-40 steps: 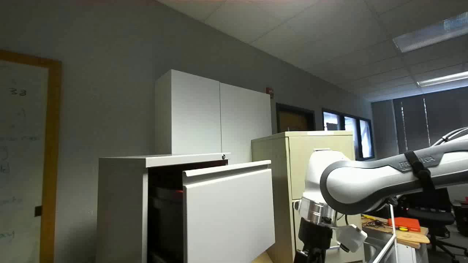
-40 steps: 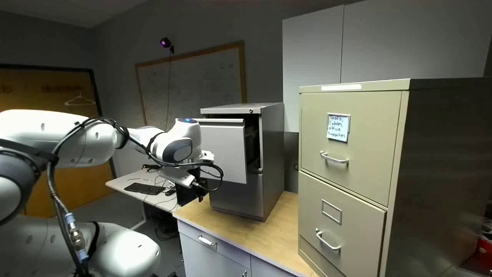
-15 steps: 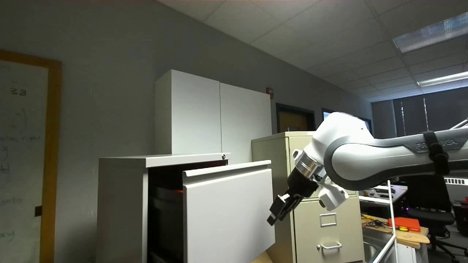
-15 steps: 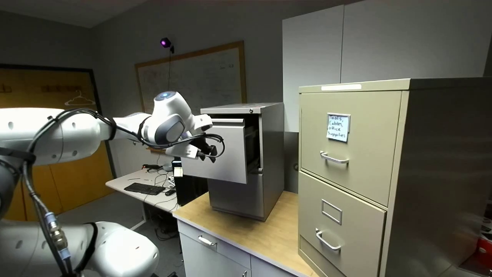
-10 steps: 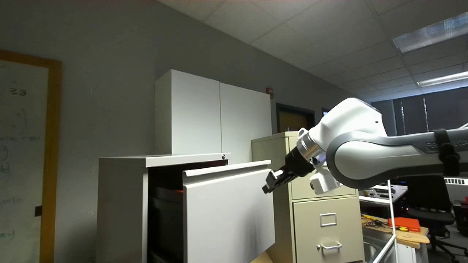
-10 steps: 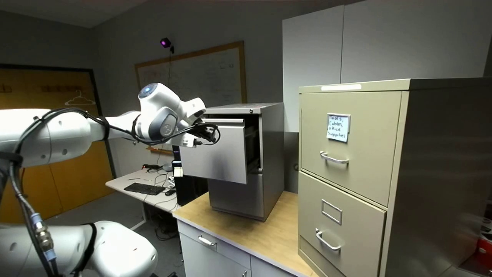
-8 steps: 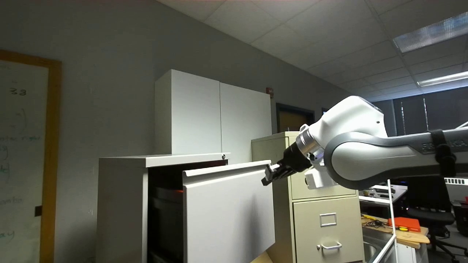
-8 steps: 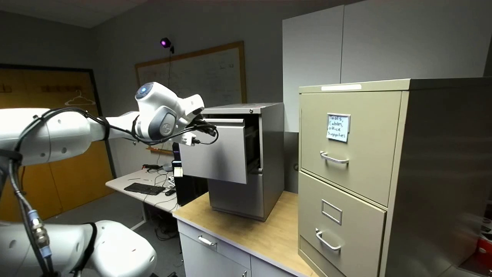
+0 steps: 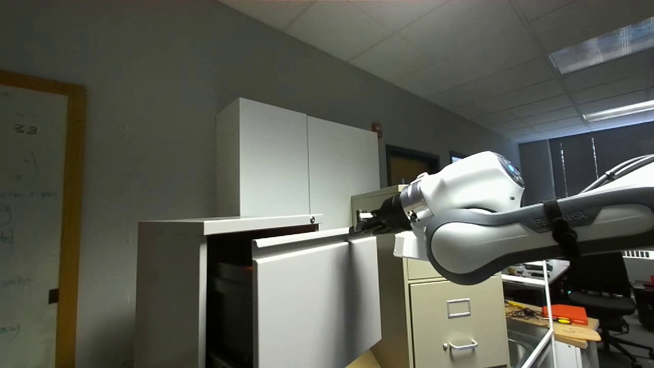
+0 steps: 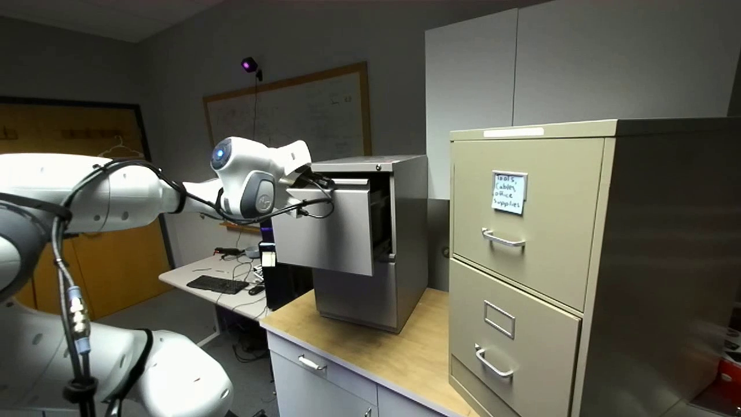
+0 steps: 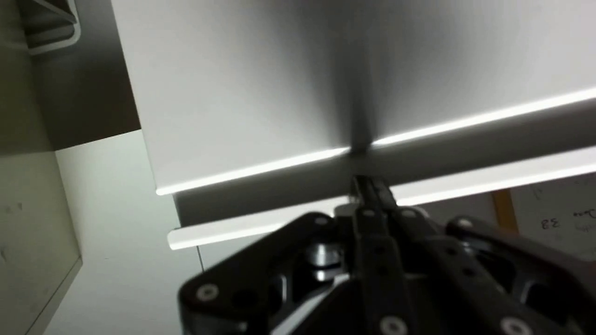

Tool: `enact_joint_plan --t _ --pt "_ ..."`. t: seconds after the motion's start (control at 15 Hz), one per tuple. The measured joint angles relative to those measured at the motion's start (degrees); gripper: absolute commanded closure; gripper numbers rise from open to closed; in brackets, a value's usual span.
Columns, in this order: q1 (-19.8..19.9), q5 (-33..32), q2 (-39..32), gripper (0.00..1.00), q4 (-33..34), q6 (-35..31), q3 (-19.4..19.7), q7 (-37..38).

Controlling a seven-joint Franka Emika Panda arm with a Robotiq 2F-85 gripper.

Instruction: Close the top drawer of the file cabinet

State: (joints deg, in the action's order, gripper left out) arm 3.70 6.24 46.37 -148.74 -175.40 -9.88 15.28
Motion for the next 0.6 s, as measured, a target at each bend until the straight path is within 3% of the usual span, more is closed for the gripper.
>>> enact_joint_plan --t 0.6 --pt "-2.6 3.0 -10.9 1.00 5.4 -4.5 -0.2 0.2"
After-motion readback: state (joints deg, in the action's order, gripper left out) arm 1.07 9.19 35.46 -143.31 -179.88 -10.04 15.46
